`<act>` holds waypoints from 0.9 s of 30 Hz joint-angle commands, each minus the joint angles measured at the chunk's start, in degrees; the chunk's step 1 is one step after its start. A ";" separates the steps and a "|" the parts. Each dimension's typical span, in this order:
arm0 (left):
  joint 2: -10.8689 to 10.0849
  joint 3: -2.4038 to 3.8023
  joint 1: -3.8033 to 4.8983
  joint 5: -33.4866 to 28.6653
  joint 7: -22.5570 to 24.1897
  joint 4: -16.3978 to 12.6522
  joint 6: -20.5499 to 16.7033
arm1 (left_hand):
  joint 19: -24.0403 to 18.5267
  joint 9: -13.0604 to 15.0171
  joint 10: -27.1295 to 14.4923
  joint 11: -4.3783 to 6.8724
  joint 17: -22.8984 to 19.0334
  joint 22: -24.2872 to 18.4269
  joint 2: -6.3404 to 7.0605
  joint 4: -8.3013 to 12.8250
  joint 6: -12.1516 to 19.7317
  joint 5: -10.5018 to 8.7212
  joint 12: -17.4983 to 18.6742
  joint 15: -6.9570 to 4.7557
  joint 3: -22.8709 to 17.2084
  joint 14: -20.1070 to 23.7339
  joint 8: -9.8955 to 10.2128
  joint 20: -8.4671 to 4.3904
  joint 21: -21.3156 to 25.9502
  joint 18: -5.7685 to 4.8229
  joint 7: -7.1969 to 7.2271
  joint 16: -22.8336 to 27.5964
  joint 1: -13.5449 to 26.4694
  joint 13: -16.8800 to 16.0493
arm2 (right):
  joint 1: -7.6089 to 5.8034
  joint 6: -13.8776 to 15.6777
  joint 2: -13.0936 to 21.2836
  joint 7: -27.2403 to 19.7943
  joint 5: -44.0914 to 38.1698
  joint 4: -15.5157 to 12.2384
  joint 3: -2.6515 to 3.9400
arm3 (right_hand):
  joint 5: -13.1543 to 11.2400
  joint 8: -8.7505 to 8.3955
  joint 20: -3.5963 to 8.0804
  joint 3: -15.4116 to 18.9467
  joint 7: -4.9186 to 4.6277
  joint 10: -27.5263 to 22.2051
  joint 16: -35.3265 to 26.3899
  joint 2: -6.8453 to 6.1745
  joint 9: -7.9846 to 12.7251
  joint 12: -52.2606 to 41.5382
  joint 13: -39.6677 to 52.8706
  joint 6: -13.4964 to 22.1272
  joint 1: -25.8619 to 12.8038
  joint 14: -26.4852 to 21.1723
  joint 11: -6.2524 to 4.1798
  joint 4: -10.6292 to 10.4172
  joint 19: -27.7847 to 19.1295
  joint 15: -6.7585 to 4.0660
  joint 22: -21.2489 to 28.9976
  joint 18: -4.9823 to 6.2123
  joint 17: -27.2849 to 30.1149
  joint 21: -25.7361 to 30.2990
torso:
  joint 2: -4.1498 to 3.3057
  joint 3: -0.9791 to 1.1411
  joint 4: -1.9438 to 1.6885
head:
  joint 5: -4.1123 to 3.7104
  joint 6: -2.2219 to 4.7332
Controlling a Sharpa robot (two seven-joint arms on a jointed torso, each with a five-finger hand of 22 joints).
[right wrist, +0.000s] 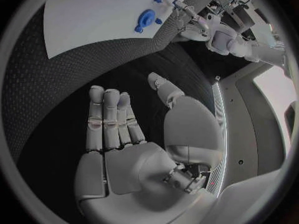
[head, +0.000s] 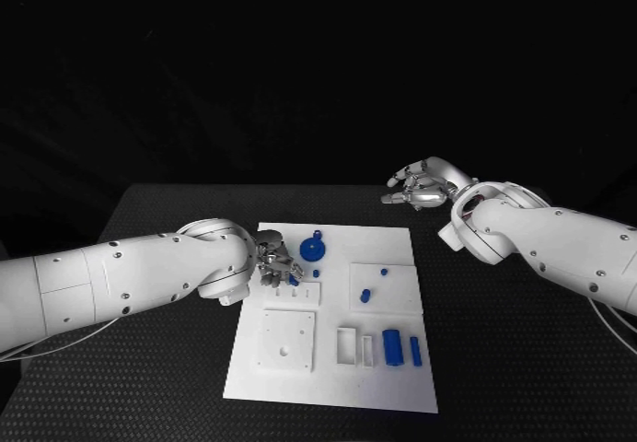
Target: Assemble the parts on the task board
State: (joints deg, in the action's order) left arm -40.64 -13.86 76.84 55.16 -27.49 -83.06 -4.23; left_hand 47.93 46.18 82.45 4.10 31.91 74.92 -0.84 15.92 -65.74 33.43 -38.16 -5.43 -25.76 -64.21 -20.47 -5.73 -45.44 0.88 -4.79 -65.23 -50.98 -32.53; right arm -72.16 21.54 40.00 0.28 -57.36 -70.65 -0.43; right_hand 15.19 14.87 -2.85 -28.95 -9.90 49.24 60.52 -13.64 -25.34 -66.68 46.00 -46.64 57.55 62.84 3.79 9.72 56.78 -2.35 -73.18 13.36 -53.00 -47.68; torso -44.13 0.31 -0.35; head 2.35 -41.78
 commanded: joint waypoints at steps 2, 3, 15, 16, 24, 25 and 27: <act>0.20 0.03 -0.08 2.29 -0.63 -0.10 -0.96 | 0.25 1.66 0.88 1.26 -0.02 1.29 -0.71 0.57 -5.70 -0.07 -0.44 -0.32 -1.04 -0.18 -0.29 -5.38 -0.18 -0.88 4.96 -0.24 -0.06 -0.10 | -0.04 -0.39 -0.06 -0.66 0.17 0.03 0.03 | 0.46 0.30 -0.16 0.12 -0.32 -0.47 -0.25 0.07 -0.04 0.24 -0.26 0.10 -0.13 -0.55 0.06 -0.24 -0.22 0.06 0.06 1.64 0.10 0.42 | 0.01 -0.05 -0.08 | 0.12 -0.23; 0.19 0.03 -0.11 2.71 -0.64 -0.14 -0.89 | 0.23 1.68 0.86 1.24 -0.03 1.29 -0.72 0.58 -5.68 -0.07 -0.47 -0.32 -1.05 -0.17 -0.30 -5.38 -0.19 -0.88 4.96 -0.26 -0.06 -0.10 | -0.04 -0.45 -0.08 -0.69 0.17 0.03 0.03 | 0.53 0.30 -0.25 0.20 -0.36 -0.61 -0.34 0.03 -0.04 0.38 -0.52 0.15 -0.14 -0.71 0.10 -0.22 -0.40 0.10 0.03 1.64 0.19 0.59 | 0.01 -0.07 -0.07 | 0.14 -0.25; -0.08 0.03 -0.43 5.99 -0.68 -1.07 -0.43 | 0.12 1.79 0.75 1.19 -0.10 1.30 -0.72 0.58 -5.62 -0.05 -0.71 -0.31 -1.14 -0.09 -0.40 -5.43 -0.40 -0.87 4.96 -0.38 -0.02 -0.11 | -0.04 -0.72 -0.16 -0.63 0.18 -0.13 0.03 | 0.52 0.51 -1.02 0.35 -0.48 -0.89 -1.43 0.11 -0.04 2.23 -3.90 0.34 -0.05 -1.56 0.25 -0.30 -1.63 0.30 -0.29 1.64 1.67 1.99 | 0.00 -0.11 -0.07 | -0.23 -0.51; -0.10 0.03 -0.45 5.99 -0.71 -1.15 -0.45 | 0.12 1.80 0.74 1.19 -0.11 1.30 -0.73 0.59 -5.61 -0.05 -0.74 -0.31 -1.15 -0.09 -0.41 -5.43 -0.43 -0.87 4.96 -0.40 -0.02 -0.11 | -0.04 -0.74 -0.17 -0.62 0.18 -0.14 0.03 | 0.52 0.51 -1.02 0.35 -0.48 -0.88 -1.44 0.12 -0.04 2.25 -3.96 0.35 -0.03 -1.57 0.25 -0.30 -1.63 0.30 -0.29 1.64 1.70 2.01 | 0.00 -0.11 -0.07 | -0.22 -0.53; -0.14 0.03 -0.80 6.42 -0.97 -1.25 -0.72 | 0.07 1.86 0.64 1.21 -0.16 1.31 -0.76 0.60 -5.53 -0.07 -0.88 -0.32 -1.22 -0.05 -0.45 -5.46 -0.62 -0.86 4.95 -0.50 -0.05 -0.11 | -0.04 -0.91 -0.27 -0.62 0.17 -0.13 0.03 | 0.55 0.52 -1.04 0.34 -0.49 -0.84 -1.45 0.18 -0.03 2.27 -4.14 0.38 0.00 -1.56 0.25 -0.30 -1.60 0.30 -0.30 1.64 1.79 2.08 | 0.01 -0.12 -0.08 | -0.20 -0.75; -0.15 0.03 -0.85 6.42 -1.00 -1.25 -0.78 | 0.07 1.86 0.63 1.21 -0.16 1.31 -0.76 0.60 -5.53 -0.07 -0.89 -0.32 -1.22 -0.05 -0.45 -5.47 -0.62 -0.86 4.95 -0.51 -0.04 -0.11 | -0.04 -0.92 -0.28 -0.62 0.17 -0.13 0.03 | 0.55 0.52 -1.04 0.34 -0.48 -0.84 -1.45 0.19 -0.03 2.27 -4.16 0.38 0.00 -1.56 0.25 -0.31 -1.60 0.30 -0.31 1.64 1.79 2.08 | 0.01 -0.14 -0.08 | -0.22 -0.76; -0.12 0.03 -0.98 6.43 -1.05 -1.23 -0.76 | 0.07 1.87 0.61 1.21 -0.17 1.31 -0.76 0.60 -5.51 -0.07 -0.91 -0.32 -1.23 -0.04 -0.46 -5.47 -0.66 -0.86 4.95 -0.52 -0.04 -0.10 | -0.04 -0.98 -0.30 -0.62 0.17 -0.14 0.03 | 0.56 0.52 -1.05 0.35 -0.49 -0.83 -1.45 0.20 -0.03 2.27 -4.20 0.39 -0.01 -1.56 0.26 -0.32 -1.59 0.30 -0.31 1.64 1.82 2.10 | 0.03 -0.13 -0.08 | -0.22 -0.78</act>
State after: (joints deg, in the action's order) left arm -40.82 -13.85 75.95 60.84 -28.35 -84.17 -4.65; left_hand 47.92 46.57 82.54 4.02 31.82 74.90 -0.87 15.90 -65.75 33.23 -38.85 -5.41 -26.04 -64.21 -20.69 -5.72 -45.73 0.88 -4.78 -65.46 -51.01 -32.57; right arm -72.18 21.32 39.76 0.23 -57.20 -70.72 -0.43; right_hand 15.59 15.12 -3.68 -28.79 -9.93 48.52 59.42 -13.64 -25.33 -64.77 41.85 -46.19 57.55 61.69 3.90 9.56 55.54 -2.05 -73.49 14.19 -51.26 -45.90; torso -44.12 0.20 -0.43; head 2.12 -42.51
